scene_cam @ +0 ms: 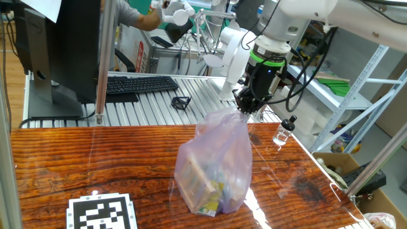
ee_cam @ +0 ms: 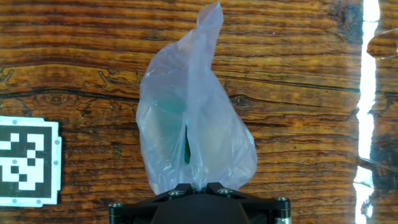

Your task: Pick up a bag of things

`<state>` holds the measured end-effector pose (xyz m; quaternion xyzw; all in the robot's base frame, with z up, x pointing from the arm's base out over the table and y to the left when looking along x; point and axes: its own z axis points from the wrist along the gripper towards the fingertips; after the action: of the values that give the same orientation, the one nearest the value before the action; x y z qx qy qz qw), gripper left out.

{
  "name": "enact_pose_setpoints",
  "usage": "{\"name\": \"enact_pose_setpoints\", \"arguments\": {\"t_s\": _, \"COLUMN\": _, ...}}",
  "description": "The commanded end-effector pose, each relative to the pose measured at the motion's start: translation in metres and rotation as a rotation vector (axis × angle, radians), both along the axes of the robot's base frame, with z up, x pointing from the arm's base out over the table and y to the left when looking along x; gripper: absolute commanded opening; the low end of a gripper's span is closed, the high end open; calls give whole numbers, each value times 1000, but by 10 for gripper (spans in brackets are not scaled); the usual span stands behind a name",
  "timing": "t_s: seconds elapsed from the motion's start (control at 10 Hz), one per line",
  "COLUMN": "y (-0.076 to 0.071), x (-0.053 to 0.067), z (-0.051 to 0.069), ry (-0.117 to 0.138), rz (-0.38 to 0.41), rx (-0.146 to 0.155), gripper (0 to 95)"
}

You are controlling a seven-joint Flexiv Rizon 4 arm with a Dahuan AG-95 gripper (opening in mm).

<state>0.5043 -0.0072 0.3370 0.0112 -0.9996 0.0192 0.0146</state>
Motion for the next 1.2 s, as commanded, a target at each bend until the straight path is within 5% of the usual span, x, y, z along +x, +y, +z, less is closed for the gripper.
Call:
{"name": "enact_pose_setpoints", "arguments": {"t_s": 0.1, "y": 0, "x": 0, "z": 0, "ry": -11, "rz": -5, "rx": 3, "gripper": 0}}
{"name": "enact_pose_setpoints", "arguments": {"t_s": 1.2, "y": 0, "x": 0, "z": 0, "ry": -90, "rz": 15, "rx": 21, "gripper": 0}}
